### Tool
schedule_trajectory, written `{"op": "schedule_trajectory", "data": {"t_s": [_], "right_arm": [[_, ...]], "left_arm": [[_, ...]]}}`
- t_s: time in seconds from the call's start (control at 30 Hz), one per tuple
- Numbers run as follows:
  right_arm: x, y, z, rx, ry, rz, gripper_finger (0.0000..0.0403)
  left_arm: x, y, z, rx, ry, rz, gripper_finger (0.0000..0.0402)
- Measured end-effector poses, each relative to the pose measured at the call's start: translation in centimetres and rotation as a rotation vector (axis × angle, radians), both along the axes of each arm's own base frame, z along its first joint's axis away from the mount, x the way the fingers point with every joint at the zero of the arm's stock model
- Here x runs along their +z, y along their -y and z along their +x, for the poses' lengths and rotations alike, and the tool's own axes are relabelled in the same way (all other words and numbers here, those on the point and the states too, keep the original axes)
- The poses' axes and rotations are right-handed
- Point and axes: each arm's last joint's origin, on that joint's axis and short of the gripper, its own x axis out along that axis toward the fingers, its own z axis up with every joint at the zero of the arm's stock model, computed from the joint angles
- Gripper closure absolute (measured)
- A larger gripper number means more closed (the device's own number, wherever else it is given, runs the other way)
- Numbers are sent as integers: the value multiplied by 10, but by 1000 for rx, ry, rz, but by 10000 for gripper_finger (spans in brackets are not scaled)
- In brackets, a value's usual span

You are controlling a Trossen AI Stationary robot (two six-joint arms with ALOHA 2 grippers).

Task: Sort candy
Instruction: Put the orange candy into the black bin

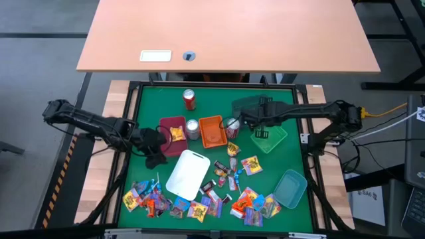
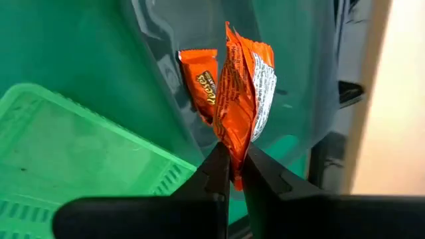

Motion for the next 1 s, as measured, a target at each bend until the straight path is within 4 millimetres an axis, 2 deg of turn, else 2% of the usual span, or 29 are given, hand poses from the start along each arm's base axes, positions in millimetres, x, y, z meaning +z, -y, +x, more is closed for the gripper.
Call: {"op": "schedule_trajectory", "data": {"t_s": [0.23, 0.47, 0.67, 1.0], "right_arm": [[0, 22, -4, -83, 22, 20, 377], [0, 33, -7, -126, 25, 19, 377], [-1, 32, -6, -121, 35, 58, 377], [-1, 31, -6, -117, 42, 95, 377]], "left_arm": [[-2, 19, -6, -58, -34, -5, 280], [-5, 35, -11, -93, -80, -38, 280], [-6, 46, -18, -69, -144, -103, 280], [-13, 58, -37, 2, -372, -166, 280]]}}
